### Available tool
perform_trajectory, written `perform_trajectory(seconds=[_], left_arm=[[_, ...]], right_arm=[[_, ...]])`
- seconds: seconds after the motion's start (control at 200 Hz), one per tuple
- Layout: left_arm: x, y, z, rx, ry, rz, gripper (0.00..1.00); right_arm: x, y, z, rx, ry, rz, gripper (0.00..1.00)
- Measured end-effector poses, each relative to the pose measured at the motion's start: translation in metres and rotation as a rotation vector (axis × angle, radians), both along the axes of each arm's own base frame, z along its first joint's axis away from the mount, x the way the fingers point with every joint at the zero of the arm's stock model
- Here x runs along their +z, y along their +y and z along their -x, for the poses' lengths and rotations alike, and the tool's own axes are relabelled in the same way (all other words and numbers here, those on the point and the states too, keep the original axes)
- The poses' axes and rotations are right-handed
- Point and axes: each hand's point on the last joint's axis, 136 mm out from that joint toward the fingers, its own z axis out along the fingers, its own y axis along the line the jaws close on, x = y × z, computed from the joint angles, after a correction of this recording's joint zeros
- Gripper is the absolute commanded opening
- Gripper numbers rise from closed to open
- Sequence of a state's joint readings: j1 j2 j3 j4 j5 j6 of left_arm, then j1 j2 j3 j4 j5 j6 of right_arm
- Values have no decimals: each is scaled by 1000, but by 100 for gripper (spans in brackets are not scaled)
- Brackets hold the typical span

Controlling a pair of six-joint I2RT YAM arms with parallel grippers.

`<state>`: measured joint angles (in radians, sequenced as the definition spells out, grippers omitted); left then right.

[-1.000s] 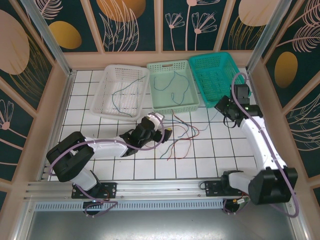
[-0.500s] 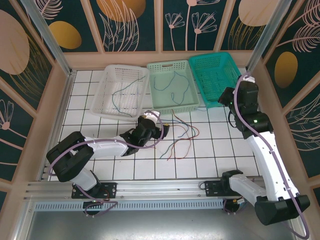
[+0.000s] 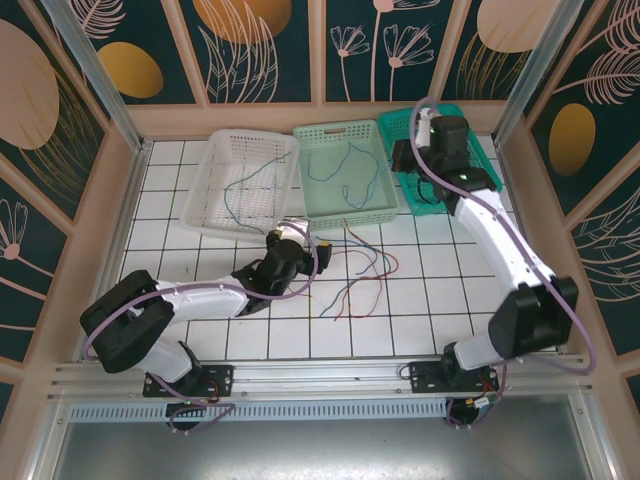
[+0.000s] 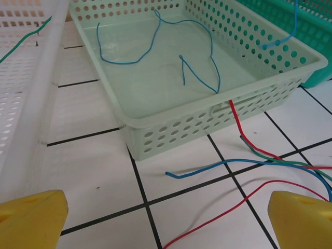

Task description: Untangle the cables

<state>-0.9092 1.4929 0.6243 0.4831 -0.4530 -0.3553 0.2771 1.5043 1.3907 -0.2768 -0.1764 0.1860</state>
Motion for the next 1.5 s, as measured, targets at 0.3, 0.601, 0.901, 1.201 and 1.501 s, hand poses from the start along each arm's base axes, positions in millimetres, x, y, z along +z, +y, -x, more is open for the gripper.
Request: perform_trajectory(seconds=[0.3,0.601,0.901,1.201,1.501], left_arm=[[-1,7,5,10,4,10,99],[3,16,7,36,-8,21,99],[7,23,6,73,-18,39,99],[11,24,7,82,-16,65,99],[11,24,7,81,-15,66,99]], right_arm=[[-46,67,-56,178,89,84,0],[-113,85,-95,208,244,169,0],[-166,101,-88,229,378,238,39],[-164,90,-95,188,404,171,64],[-147,83,-77,175,397,147,78]])
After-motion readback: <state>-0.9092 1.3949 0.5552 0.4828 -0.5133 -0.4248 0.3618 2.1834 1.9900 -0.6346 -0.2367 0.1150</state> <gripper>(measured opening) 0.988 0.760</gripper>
